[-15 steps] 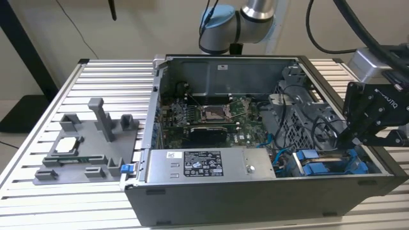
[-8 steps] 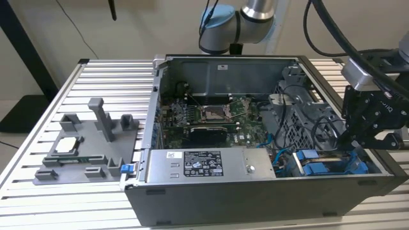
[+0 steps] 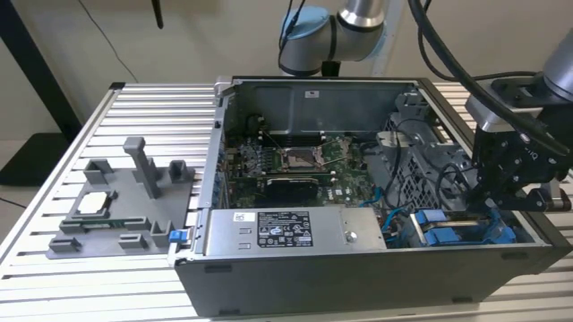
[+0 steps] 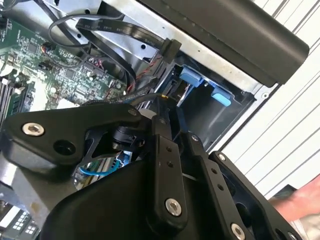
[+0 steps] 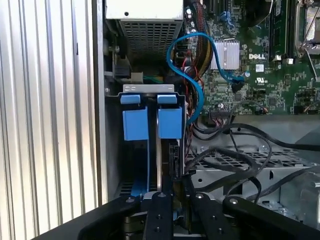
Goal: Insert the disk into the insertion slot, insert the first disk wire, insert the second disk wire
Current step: 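Insert the first disk wire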
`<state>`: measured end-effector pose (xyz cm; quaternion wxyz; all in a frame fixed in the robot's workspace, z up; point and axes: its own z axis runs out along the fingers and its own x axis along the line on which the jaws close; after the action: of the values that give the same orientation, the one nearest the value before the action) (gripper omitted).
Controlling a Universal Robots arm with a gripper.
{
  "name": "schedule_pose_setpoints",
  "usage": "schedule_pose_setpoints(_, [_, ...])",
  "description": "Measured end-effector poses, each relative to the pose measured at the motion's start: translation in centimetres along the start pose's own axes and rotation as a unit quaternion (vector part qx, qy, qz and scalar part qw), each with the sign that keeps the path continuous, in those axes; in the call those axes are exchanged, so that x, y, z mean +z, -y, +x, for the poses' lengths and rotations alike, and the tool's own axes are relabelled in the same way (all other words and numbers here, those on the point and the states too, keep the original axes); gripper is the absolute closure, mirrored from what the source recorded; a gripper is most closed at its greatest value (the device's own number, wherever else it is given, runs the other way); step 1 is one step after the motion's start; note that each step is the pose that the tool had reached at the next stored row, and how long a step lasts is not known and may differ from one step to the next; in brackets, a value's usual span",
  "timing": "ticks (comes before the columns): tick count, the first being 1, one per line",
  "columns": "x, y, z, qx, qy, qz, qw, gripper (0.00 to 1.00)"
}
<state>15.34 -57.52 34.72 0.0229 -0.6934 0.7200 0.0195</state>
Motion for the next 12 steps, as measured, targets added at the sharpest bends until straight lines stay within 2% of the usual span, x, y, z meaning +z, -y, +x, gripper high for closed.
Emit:
schedule_pose_setpoints(4, [0.17,-0.08,-0.11,0.0,0.0001,0.0076,1.0,1.0])
schedule_pose_setpoints(12, [0.37,-0.35,-0.13,-0.004,-0.0015,0.0113,0.9999,1.0])
